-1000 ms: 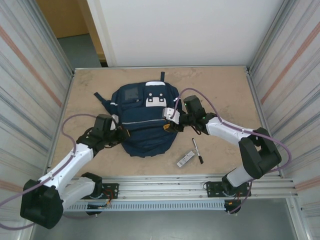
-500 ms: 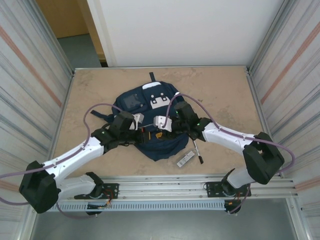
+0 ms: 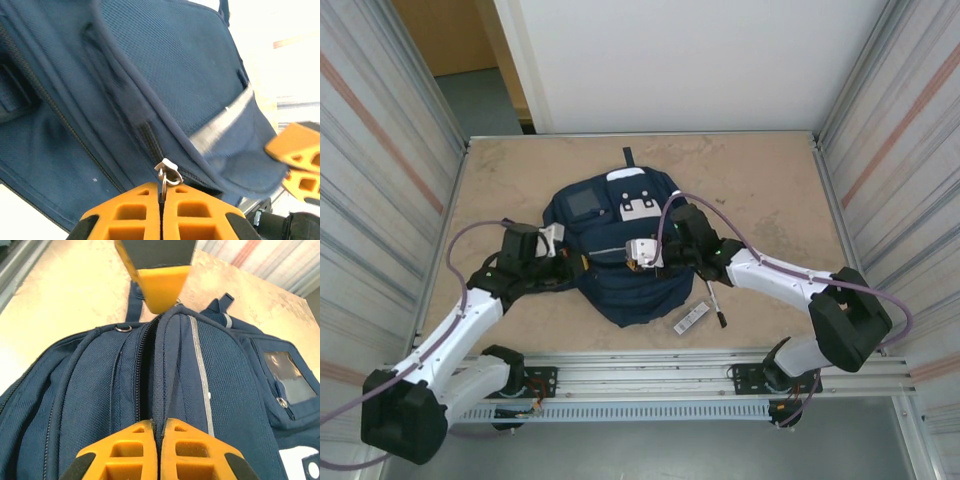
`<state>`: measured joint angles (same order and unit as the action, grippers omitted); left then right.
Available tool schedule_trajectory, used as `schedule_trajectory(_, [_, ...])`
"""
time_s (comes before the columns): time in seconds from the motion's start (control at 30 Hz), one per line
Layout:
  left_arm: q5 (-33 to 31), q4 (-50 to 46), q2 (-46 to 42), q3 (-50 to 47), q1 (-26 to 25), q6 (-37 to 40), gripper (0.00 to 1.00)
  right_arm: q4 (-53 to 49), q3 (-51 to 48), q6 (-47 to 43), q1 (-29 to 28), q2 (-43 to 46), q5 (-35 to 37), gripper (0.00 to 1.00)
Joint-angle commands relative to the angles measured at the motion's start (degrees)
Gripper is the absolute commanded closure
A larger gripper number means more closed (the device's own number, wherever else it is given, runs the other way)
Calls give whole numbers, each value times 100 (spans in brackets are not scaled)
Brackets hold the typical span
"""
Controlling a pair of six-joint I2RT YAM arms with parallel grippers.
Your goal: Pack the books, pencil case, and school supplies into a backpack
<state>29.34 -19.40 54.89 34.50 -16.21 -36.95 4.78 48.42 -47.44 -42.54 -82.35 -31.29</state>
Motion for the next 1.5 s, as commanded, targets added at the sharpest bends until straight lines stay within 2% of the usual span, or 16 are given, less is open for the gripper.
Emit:
schedule_trajectory(0.0, [-468, -294, 354, -67, 879, -27, 100, -677, -177, -445, 52, 181, -160, 100])
schedule_trajectory(0.2, [-810, -1032, 1568, 848, 935, 677, 100, -807, -156, -606, -239, 236, -156, 100])
schedule_trajectory(0.47, [-410, -1482, 2519, 1269, 1116, 915, 100, -638, -183, -494, -464, 129, -27, 100])
schedule_trajectory(0.63, [824, -1254, 2009, 1179, 1129, 924, 64, -61, -243, 93, -637, -115, 121, 97])
schedule_trajectory(0.67, [919, -1215, 1763, 1160, 1135, 935, 55, 126, -253, 272, -658, -173, 269, 90])
schedule_trajectory(0.7, [1007, -1127, 1477, 1108, 1130, 927, 43, 367, -276, 504, -680, -224, 508, 76])
schedule_trajectory(0.77, [935, -993, 842, 1002, 1133, 860, 4, 802, -290, 1100, -687, -294, 990, 44])
schedule_trajectory(0.8, [664, -999, 513, 949, 1122, 728, 1, 967, -274, 1448, -690, -293, 1237, 0])
schedule_trajectory(0.87, [330, -907, -58, 835, 1061, 498, 1, 1161, -284, 1932, -732, -194, 1640, 1])
schedule_trajectory(1.0, [15, -696, -680, 751, 461, 1121, 1, 1607, -505, 2846, -1161, 475, 3251, 1])
schedule_trajectory(1.07, [-468, -743, -841, 795, -194, 1938, 1, 1042, -274, 3879, -1219, 820, 4221, 1])
schedule_trajectory(1.13, [-1365, -777, -949, 812, -1114, 2829, 1, -390, 245, 5434, -1095, 1052, 5198, 1])
schedule_trajectory(1.23, [-2147, -642, -820, 844, -2232, 3956, 1, -2620, 793, 7659, -871, 1375, 5779, 1])
schedule_trajectory(1.3, [-2189, -469, -692, 849, -2582, 4291, 1, -3873, 870, 8942, -688, 1616, 5776, 1])
schedule_trajectory(1.4, [-1878, -448, -414, 838, -2651, 5031, 1, -5357, 796, 10158, -77, 1952, 5250, 1])
schedule_trajectory(1.47, [-2277, -503, -124, 856, -2703, 5639, 1, -6366, 676, 11079, 575, 2198, 4799, 1])
